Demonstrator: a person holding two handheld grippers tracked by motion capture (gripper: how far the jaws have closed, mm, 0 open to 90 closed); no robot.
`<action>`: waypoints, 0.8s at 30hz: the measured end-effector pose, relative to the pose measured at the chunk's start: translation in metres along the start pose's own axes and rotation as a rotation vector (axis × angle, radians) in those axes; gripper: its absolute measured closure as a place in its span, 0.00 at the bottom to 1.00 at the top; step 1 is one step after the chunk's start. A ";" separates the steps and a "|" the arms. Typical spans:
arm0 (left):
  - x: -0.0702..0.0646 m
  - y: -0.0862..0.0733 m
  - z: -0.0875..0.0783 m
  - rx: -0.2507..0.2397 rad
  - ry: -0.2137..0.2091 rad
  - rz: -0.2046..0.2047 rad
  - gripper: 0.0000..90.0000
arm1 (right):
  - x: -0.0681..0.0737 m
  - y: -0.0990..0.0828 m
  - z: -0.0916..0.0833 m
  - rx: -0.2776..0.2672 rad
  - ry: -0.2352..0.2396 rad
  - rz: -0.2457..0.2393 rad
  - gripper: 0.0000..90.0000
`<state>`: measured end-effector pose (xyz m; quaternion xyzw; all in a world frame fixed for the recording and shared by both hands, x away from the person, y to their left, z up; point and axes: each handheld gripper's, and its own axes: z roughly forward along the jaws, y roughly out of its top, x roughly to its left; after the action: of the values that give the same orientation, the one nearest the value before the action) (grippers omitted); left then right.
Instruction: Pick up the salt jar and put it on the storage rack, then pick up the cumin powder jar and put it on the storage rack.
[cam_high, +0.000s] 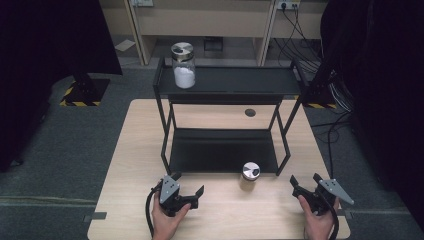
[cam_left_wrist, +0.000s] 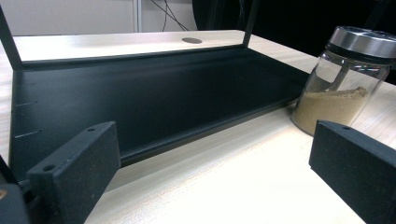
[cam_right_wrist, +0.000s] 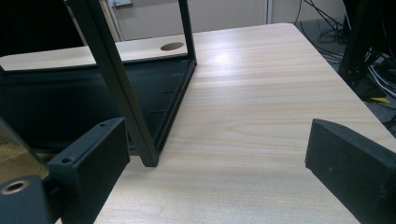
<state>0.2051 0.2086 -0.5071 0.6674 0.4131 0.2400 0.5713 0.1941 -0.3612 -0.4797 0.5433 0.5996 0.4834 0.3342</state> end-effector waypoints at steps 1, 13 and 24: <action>0.000 0.000 0.000 0.000 -0.001 0.004 0.01 | 0.000 0.000 0.000 0.000 0.000 0.000 0.07; 0.001 -0.001 -0.001 -0.003 -0.008 -0.002 0.01 | 0.000 0.000 0.000 -0.001 -0.001 0.002 0.07; 0.000 0.000 -0.001 0.003 -0.006 0.002 0.01 | -0.003 -0.002 -0.001 -0.006 0.034 0.002 0.06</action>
<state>0.2044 0.2087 -0.5068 0.6694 0.4109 0.2381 0.5713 0.1933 -0.3644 -0.4813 0.5345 0.6034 0.4945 0.3251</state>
